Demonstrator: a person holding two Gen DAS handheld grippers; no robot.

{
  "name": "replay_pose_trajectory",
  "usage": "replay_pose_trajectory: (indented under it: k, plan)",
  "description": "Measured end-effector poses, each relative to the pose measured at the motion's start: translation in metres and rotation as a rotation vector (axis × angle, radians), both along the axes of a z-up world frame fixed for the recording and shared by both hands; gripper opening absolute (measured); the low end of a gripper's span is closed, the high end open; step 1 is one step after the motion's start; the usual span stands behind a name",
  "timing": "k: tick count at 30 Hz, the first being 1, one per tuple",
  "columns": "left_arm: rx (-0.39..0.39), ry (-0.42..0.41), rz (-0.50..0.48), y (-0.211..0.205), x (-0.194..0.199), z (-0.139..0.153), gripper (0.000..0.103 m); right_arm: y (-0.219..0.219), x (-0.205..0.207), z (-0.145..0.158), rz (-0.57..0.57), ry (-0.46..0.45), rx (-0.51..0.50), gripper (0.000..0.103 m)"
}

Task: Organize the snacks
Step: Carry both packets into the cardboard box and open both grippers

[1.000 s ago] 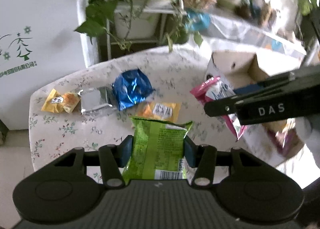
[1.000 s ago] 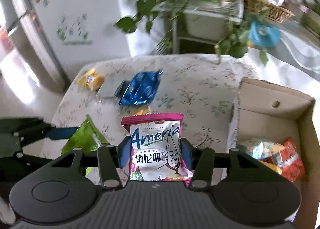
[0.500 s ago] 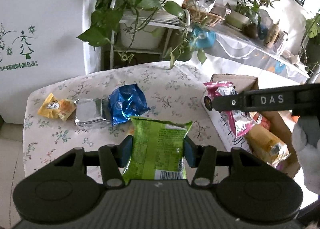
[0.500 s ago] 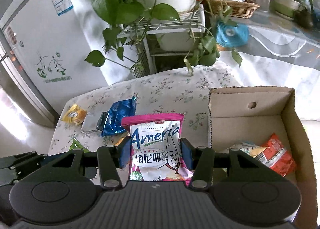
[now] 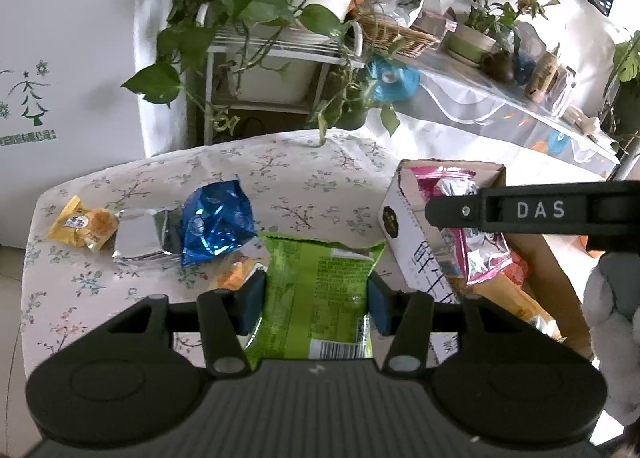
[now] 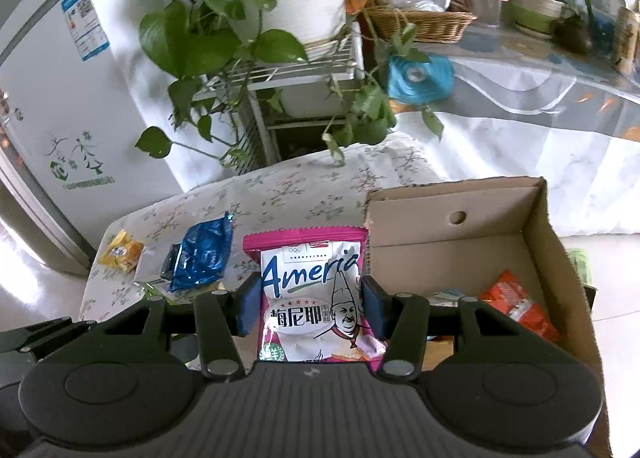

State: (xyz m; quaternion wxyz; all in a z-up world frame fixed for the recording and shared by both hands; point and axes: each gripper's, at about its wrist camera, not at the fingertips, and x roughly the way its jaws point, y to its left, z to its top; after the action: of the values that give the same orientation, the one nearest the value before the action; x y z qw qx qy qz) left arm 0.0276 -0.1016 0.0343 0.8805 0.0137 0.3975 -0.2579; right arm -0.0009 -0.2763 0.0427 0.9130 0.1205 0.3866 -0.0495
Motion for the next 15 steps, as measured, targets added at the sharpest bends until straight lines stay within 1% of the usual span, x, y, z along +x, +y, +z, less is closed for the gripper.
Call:
replay_pose_trajectory:
  k: [6,10,15]
  plan:
    - [-0.012,-0.017,-0.023,-0.019,-0.003,0.004,0.051,-0.015,-0.007,0.002,-0.032,-0.011,0.006,0.058]
    - [-0.028,-0.044,-0.062,-0.037,-0.008,0.007,0.051,-0.032,-0.014,0.007,-0.07,-0.032,0.024,0.058]
    - [-0.066,-0.047,-0.118,-0.055,-0.012,0.008,0.052,-0.053,-0.022,0.013,-0.126,-0.056,0.046,0.058]
